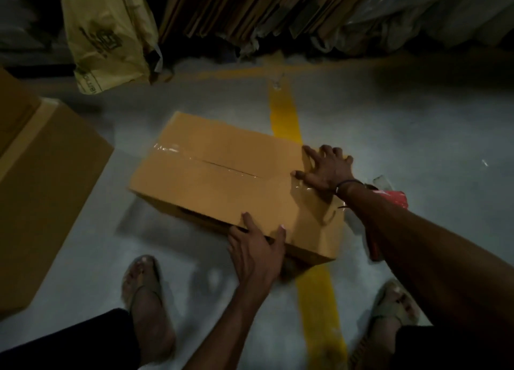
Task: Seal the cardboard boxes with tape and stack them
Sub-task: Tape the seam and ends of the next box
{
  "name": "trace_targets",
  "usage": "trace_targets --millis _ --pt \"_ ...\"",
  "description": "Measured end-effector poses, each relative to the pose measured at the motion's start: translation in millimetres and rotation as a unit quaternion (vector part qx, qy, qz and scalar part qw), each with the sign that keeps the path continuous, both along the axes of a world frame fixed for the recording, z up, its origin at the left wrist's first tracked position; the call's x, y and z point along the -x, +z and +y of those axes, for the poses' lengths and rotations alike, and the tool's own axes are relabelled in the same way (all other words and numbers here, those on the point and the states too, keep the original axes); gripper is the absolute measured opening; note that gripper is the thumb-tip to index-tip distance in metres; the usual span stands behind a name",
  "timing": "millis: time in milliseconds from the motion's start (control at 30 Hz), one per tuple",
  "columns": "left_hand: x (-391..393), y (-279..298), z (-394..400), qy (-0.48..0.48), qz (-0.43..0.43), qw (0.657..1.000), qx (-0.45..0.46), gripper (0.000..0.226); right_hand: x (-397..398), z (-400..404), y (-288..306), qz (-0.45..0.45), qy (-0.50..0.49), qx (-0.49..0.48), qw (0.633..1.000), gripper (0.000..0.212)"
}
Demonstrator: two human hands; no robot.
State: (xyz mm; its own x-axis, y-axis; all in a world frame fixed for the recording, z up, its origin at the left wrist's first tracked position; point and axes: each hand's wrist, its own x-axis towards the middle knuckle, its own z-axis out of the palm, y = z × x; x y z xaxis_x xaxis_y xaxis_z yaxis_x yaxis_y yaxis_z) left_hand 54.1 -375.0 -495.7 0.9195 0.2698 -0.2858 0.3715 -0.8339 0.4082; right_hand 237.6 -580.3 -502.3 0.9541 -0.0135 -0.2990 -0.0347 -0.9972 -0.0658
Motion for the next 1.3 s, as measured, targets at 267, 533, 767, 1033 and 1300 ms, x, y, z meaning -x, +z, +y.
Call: trace_targets --millis 267,533,767,1033,1300 --pt "-76 3 59 0.008 0.045 0.998 0.047 0.122 110 8 0 -0.024 -0.019 -0.008 1.0 0.085" --pt "-102 -5 41 -0.088 0.018 0.988 0.128 0.091 153 17 1 -0.027 -0.121 -0.015 0.992 0.089" --pt "-64 -3 2 -0.158 -0.14 0.977 0.015 0.066 152 -24 -12 -0.13 -0.251 -0.193 0.94 0.067" --pt "-29 -23 -92 -0.342 -0.199 0.918 0.028 0.056 123 -129 -90 -0.043 -0.592 -0.229 0.772 0.083" --pt "-27 -41 -108 -0.357 -0.202 0.912 -0.011 0.054 119 -138 -155 0.034 -0.579 -0.263 0.771 0.095"
